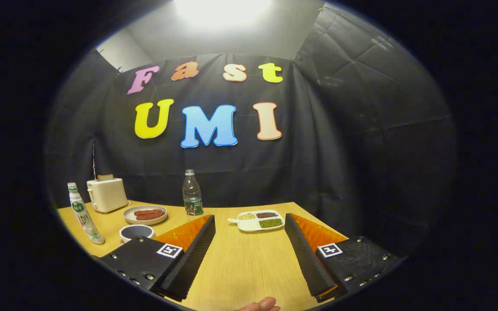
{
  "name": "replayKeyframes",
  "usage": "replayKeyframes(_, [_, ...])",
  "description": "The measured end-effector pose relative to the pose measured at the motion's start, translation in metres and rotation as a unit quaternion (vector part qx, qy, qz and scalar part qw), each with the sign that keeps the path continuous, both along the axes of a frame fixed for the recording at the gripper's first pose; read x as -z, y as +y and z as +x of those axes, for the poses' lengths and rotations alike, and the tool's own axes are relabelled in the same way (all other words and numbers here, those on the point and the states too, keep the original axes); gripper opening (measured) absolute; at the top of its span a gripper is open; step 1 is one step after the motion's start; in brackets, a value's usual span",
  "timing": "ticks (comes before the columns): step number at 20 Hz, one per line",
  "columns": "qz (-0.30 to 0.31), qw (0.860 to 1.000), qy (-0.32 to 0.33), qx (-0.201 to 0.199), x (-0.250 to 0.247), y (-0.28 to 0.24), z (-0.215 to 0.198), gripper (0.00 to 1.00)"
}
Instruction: Take the bottle from table, then pour the juice into the cup, finally place the bottle on the coaster
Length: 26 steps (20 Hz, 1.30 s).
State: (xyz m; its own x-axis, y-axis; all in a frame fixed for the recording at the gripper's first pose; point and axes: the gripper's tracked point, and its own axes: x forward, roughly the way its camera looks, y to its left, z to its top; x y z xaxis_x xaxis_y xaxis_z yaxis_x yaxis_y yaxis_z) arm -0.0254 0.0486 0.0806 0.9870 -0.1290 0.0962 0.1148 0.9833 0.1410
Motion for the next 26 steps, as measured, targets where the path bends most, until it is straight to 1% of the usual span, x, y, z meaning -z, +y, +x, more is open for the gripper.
replayKeyframes(2, [-0.01,1.0,0.014,0.019,0.0,0.021,-0.012,0.98])
replayKeyframes(3, [-0.009,1.0,0.016,0.019,-0.003,0.034,-0.019,0.98])
replayKeyframes(5, [-0.007,1.0,0.0,0.0,-0.016,0.07,-0.029,0.98])
replayKeyframes(6, [-0.009,1.0,-0.004,-0.003,-0.02,0.083,-0.032,0.98])
replayKeyframes(8, [-0.023,1.0,0.006,0.001,-0.015,0.103,-0.035,0.98])
replayKeyframes(13, [-0.024,0.999,0.02,-0.018,-0.01,0.178,-0.047,0.98])
replayKeyframes(14, [-0.017,0.999,0.014,-0.028,-0.012,0.197,-0.052,0.98])
replayKeyframes(16, [-0.01,0.998,-0.011,-0.063,-0.02,0.244,-0.063,0.98])
replayKeyframes(19, [-0.024,0.995,-0.013,-0.095,-0.013,0.295,-0.064,0.98])
replayKeyframes(22, [-0.032,0.99,-0.018,-0.137,-0.01,0.34,-0.061,0.98])
replayKeyframes(23, [-0.033,0.989,-0.017,-0.142,-0.006,0.351,-0.056,0.98])
replayKeyframes(26, [-0.031,0.989,-0.011,-0.142,0.003,0.373,-0.038,0.98])
